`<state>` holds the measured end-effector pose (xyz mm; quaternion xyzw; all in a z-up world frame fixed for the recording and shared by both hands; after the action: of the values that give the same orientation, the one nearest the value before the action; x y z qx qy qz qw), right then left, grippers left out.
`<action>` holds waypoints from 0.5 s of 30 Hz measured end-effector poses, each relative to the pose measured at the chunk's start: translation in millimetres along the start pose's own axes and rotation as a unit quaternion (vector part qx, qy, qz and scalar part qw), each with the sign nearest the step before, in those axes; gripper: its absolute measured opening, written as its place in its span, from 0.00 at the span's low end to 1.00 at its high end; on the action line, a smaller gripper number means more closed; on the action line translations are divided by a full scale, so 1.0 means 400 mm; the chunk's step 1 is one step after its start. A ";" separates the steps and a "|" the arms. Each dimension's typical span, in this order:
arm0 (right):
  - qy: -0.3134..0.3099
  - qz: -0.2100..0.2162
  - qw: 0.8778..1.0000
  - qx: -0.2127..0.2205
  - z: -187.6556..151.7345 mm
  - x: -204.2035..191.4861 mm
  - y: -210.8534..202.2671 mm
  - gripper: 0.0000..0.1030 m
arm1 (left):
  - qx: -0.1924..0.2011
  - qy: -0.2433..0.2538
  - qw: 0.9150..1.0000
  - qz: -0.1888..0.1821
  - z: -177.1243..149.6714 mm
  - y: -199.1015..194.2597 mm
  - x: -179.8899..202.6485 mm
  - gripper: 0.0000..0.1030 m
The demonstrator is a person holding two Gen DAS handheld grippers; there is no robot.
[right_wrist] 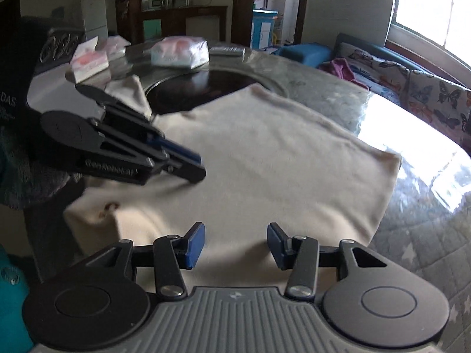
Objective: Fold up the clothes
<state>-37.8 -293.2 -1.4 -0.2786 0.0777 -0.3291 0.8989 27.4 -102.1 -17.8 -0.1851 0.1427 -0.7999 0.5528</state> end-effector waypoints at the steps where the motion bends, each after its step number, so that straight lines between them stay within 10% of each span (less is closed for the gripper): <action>1: 0.001 -0.001 1.000 0.001 -0.004 0.002 -0.005 0.46 | 0.002 0.001 1.000 0.001 -0.001 -0.001 0.001 0.15; 15: -0.015 -0.015 1.000 -0.010 -0.062 0.022 -0.110 0.46 | 0.011 0.022 1.000 0.005 -0.014 -0.005 0.005 0.15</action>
<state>-63.4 -337.6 2.6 -0.2939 0.0631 -0.3379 0.8919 22.5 -103.1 -21.6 -0.1605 0.1473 -0.8024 0.5556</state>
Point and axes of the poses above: each gripper's, at about its wrist camera, not at the fingertips, and y roughly the way its jaws point, x to its right, z to its top, the point moved 6 cm from there along y, roughly the way its jaws point, and after that the axes turned 14 degrees about x, right-handed, at the moved point
